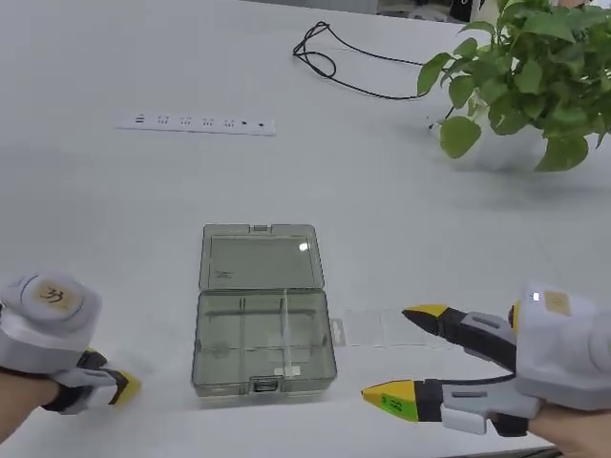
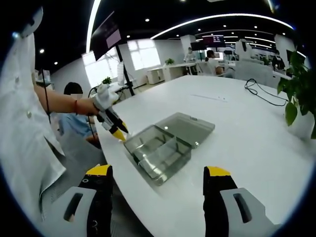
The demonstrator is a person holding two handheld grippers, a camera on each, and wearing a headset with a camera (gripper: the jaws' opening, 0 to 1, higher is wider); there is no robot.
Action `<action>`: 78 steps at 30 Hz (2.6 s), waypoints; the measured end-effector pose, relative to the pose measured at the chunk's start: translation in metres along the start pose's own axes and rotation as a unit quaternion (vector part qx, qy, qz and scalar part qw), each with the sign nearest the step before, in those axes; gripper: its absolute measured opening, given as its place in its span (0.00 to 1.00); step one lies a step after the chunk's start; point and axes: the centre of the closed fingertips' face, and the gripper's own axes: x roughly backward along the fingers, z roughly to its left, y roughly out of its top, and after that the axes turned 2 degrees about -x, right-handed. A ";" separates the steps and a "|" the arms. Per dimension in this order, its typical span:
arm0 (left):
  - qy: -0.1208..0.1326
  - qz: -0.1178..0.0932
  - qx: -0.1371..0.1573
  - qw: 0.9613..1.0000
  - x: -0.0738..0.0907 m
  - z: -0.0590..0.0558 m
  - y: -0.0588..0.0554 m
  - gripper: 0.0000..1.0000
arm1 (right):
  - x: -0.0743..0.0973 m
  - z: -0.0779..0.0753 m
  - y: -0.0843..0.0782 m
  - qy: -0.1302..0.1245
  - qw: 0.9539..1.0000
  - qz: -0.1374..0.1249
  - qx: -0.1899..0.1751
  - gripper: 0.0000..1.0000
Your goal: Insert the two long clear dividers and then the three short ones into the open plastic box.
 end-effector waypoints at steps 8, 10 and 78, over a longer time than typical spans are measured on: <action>-0.016 -0.051 0.041 0.998 0.011 -0.007 0.009 0.30 | -0.004 0.006 0.008 0.007 1.000 0.007 0.007 0.75; -0.017 -0.061 0.049 0.997 0.014 -0.008 0.011 0.30 | -0.006 0.007 0.009 0.007 1.000 0.010 0.007 0.74; -0.191 -0.298 0.062 0.933 0.079 -0.132 0.138 0.29 | -0.069 0.063 0.101 -0.003 0.981 -0.061 -0.184 0.06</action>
